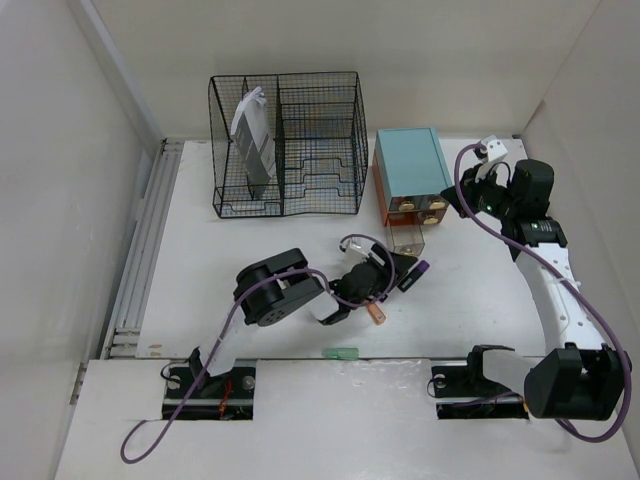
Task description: Organize the desk
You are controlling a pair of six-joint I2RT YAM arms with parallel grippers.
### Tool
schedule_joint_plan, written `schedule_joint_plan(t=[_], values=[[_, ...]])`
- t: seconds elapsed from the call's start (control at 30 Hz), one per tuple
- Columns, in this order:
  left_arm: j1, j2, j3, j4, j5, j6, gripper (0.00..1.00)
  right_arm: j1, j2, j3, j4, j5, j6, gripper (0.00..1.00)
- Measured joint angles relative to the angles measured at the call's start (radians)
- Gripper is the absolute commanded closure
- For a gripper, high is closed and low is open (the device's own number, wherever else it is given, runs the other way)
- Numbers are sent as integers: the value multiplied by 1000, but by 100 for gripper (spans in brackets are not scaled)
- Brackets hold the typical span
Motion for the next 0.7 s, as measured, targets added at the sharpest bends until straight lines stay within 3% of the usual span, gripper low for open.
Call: schedule_joint_plan(t=[0.17, 0.23, 0.27, 0.3, 0.33, 0.37, 0.4, 0.53, 0.6, 0.7], values=[[-8, -66, -63, -10, -2, 32, 41, 0, -1, 0, -1, -5, -6, 99], [-18, -126, -104, -18, -5, 54, 43, 0, -6, 0, -5, -7, -16, 91], [-27, -164, -125, -19, -5, 74, 48, 0, -12, 0, -8, -9, -24, 70], [-37, -210, -147, -24, -6, 98, 58, 0, -20, 0, -16, -12, -34, 55], [-48, -262, -170, -29, -9, 127, 83, 0, -31, 0, -24, -17, -54, 47], [-58, -316, -185, -34, -9, 159, 93, 0, -44, 0, -32, -23, -77, 36], [-69, -366, -192, -48, -11, 192, 100, 0, -57, 0, -42, -31, -106, 34], [-120, -587, -194, -145, -35, 377, 100, 0, -100, 1, -123, -85, -294, 31], [-148, -682, -200, -229, -61, 486, 100, 0, -100, 15, -222, -126, -475, 31], [-195, -835, -269, -354, -135, 638, 100, 6, -98, 20, -391, -150, -806, 44]])
